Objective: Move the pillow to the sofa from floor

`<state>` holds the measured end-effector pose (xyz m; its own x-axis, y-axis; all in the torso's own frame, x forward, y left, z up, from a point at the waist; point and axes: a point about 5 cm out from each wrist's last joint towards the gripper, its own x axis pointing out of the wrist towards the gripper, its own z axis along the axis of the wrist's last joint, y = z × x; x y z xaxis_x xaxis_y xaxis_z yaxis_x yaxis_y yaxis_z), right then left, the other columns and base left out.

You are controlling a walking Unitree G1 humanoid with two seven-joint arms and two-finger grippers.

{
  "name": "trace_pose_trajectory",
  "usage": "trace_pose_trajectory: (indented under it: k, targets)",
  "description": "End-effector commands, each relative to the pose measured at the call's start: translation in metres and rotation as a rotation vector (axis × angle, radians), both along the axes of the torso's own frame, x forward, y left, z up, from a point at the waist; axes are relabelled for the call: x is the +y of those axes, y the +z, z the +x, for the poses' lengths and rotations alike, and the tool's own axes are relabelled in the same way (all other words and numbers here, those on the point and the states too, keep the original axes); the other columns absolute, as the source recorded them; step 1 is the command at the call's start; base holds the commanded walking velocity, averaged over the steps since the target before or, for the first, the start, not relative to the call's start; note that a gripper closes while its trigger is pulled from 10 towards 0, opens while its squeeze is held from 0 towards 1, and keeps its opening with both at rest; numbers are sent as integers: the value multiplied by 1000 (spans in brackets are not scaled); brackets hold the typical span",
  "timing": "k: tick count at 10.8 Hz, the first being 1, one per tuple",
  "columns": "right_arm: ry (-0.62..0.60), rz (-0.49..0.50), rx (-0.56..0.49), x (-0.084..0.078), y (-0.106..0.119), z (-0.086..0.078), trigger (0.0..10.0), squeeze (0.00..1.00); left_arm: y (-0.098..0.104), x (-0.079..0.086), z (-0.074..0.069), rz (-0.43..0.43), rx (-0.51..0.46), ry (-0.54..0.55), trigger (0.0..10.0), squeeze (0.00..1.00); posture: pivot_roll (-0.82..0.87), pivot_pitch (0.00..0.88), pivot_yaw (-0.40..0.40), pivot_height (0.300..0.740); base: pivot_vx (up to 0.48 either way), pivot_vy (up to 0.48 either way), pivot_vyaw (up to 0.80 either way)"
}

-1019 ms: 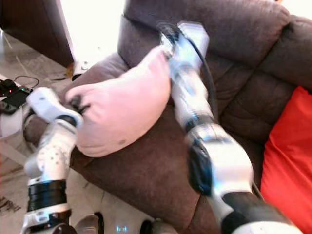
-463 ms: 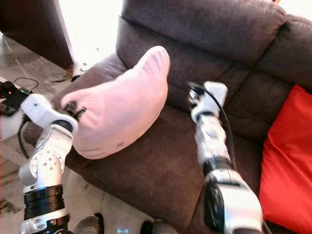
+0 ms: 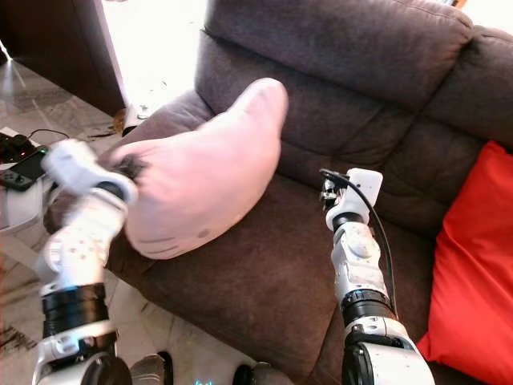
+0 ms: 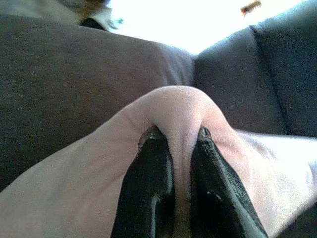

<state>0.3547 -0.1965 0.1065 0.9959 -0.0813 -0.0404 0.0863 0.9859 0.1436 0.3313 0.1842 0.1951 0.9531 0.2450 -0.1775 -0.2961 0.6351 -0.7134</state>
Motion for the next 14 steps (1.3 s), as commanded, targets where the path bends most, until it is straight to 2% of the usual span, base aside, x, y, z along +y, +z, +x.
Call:
trace_pose_trajectory:
  k: [1, 2, 3, 5, 7, 9, 10, 11, 13, 14]
  targets:
    - [-14, 11, 14, -3, -4, -4, 10000, 0, -12, 19, -9, -23, 81, 141, 10000, 0, 162, 130, -124, 740, 0, 0, 0]
    - [-12, 11, 17, -2, -4, -4, 10000, 0, -16, 23, -13, -5, 115, 173, 10000, 0, 165, 129, -124, 740, 0, 0, 0]
    - [-15, 19, 20, -2, -5, -5, 10000, 0, -27, 30, -27, -128, 171, 270, 10000, 0, 169, 129, -125, 740, 0, 0, 0]
    - [-17, 31, 29, 1, -6, -5, 10000, 0, -32, 38, -32, -152, 200, 382, 10000, 0, 180, 125, -124, 740, 0, 0, 0]
    - [-20, 39, 29, 1, -6, -6, 10000, 0, -35, 45, -33, -174, 207, 437, 10000, 0, 172, 118, -123, 740, 0, 0, 0]
    - [-34, 38, 27, -3, -4, -6, 10000, 0, -33, 50, -32, -247, 180, 505, 10000, 0, 166, 115, -125, 740, 0, 0, 0]
    - [-38, 35, 27, -4, -3, -6, 10000, 0, -32, 44, -24, -283, 163, 462, 10000, 0, 164, 112, -126, 740, 0, 0, 0]
    - [-46, 34, 25, -4, -2, -5, 10000, 0, -30, 32, -13, -266, 136, 363, 10000, 0, 161, 113, -127, 740, 0, 0, 0]
    - [-64, 33, 21, -6, 0, -5, 10000, 0, -20, 21, 4, -24, 110, 171, 10000, 0, 156, 118, -125, 740, 0, 0, 0]
    - [-75, 35, 19, -8, 0, -6, 10000, 0, -8, 24, 9, 90, 33, 143, 10000, 0, 154, 120, -123, 740, 0, 0, 0]
